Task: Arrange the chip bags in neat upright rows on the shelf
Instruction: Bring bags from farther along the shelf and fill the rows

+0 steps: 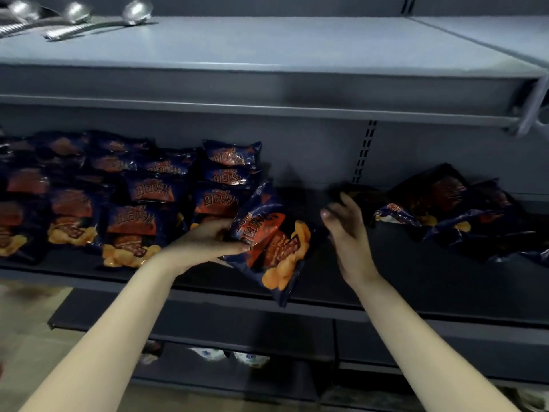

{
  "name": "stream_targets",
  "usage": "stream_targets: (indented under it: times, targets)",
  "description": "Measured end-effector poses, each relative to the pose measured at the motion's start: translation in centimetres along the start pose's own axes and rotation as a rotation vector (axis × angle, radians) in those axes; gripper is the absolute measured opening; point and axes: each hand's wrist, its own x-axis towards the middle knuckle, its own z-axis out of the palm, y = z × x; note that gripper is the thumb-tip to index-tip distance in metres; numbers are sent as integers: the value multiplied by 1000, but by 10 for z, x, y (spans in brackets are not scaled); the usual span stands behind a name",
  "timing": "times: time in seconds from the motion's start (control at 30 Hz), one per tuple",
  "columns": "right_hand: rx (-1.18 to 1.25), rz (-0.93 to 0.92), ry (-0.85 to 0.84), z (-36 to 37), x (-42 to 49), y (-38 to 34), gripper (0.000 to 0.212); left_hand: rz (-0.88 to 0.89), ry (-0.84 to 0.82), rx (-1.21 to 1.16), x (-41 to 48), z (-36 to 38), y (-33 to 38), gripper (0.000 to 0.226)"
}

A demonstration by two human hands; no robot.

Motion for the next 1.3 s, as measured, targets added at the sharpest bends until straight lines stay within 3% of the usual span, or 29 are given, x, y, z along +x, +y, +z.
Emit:
stream_targets:
  times: [0.1,0.17,0.23,0.3,0.47,0.6,0.67,0.8,1.0,1.07,1.13,1.2,1.3]
  targets:
    - [-337,-182,-148,6,3,-17,52,-71,-162,192,-7,-27,2,32]
    - [-507,-69,-449,19,-1,-20,60,-123,-203,340,-11,-38,1,42]
    - [-580,84,-736,39,-8,-13,69,-170,-198,449,-15,-49,1,66]
    - [-603,76,-800,62,-16,4,72,-166,-178,489,-20,-62,1,72]
    - [-533,-3,-504,96,-26,31,73,1,13,514,-34,-77,-9,62]
    - [-505,-20,-294,110,-29,45,56,277,383,793,-48,-68,-32,59]
    - [-481,-31,-226,120,-27,50,55,348,481,950,-54,-54,-46,63]
    - [-441,-30,-92,147,-26,63,64,369,375,1151,-56,-34,-76,81]
    - [-707,-277,168,161,-37,75,95,349,313,1115,-53,-30,-88,72]
    - [-967,-490,178,161,-39,78,81,344,270,1113,-51,-23,-94,72]
    - [-1195,-589,70,162,-45,85,60,320,228,1138,-53,-14,-98,77]
    - [-1292,-520,-30,162,-48,91,55,297,209,1163,-55,-10,-99,82]
    - [-1370,-440,-42,161,-48,95,56,325,238,1167,-51,-8,-106,82]
